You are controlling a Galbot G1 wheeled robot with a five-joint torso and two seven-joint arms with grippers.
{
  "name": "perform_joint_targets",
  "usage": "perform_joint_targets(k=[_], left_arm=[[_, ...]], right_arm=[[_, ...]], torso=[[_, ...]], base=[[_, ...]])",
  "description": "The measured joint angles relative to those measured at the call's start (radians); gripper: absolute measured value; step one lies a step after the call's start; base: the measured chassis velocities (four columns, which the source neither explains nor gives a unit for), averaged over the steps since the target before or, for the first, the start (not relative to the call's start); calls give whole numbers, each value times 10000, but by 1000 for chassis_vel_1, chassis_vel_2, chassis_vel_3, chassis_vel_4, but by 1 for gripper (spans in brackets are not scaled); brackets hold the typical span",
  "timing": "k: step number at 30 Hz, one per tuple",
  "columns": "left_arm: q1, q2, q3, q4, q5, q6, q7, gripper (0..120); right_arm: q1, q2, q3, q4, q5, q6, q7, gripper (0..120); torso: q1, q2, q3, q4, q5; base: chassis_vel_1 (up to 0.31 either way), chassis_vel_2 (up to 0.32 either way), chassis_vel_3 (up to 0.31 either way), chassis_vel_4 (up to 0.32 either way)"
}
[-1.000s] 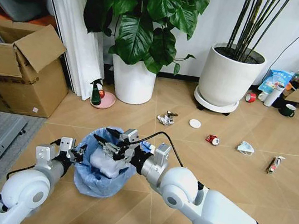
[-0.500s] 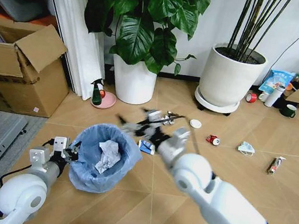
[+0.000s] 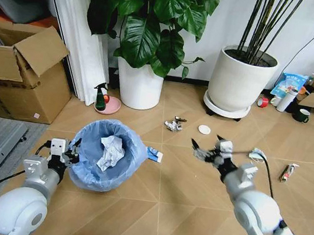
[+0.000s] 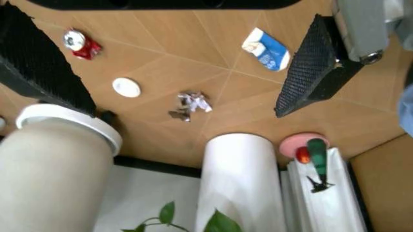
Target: Pick up the trash bin and place the garbage on the floor into it.
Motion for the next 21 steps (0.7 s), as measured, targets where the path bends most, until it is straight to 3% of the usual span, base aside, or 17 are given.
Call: perform_joint_targets(k=[8, 21], left_arm=[[84, 4, 29, -125, 80, -53, 18, 1], [64, -5, 98, -210, 113, -119, 78, 1]], right_arm=[[-644, 473, 424, 104, -622, 326, -170, 100], [-815, 434, 561, 398, -667, 337, -173, 100]], torso=[[-1, 0, 0, 1, -4], [2, 0, 3, 1, 0]], base=[[-40, 42, 45, -49], [-214, 211, 221, -207]])
